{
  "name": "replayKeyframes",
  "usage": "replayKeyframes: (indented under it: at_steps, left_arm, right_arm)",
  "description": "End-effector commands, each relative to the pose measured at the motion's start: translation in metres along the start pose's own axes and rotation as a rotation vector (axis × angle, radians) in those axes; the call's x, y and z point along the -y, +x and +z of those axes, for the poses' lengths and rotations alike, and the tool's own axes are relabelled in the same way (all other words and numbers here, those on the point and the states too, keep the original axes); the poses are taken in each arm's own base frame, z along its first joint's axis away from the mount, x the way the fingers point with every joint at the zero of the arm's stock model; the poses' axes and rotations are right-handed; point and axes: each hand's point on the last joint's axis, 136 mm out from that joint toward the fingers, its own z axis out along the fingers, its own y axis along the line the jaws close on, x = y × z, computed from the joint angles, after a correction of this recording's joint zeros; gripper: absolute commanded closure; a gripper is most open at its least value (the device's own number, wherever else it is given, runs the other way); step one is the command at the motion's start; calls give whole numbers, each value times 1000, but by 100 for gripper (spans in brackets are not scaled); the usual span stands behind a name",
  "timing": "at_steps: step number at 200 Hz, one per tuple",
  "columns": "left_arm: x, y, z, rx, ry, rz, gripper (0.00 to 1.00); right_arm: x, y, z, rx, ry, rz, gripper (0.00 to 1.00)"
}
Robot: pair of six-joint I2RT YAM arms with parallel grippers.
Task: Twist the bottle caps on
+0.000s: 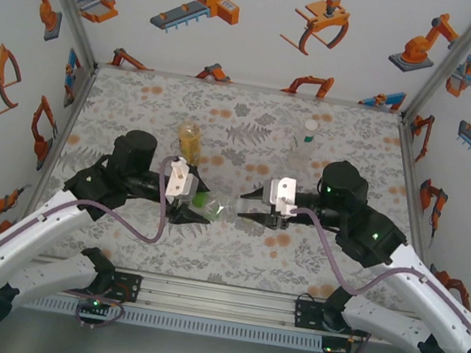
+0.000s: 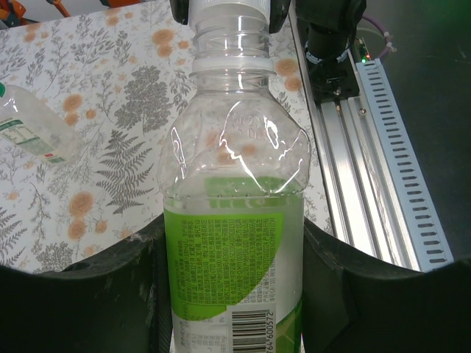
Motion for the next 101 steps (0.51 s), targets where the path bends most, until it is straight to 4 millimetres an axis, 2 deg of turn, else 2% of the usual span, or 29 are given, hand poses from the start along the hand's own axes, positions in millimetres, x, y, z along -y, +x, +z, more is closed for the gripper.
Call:
replayKeyframes:
  at_steps: [1, 101]
  left_arm:
    - [4, -13, -2, 29, 24, 37, 100]
    - [4, -12, -1, 24, 34, 29, 100]
  right_arm:
    - [1, -15, -2, 25, -11, -44, 89]
    - [-1, -11, 2, -27, -60, -64, 91]
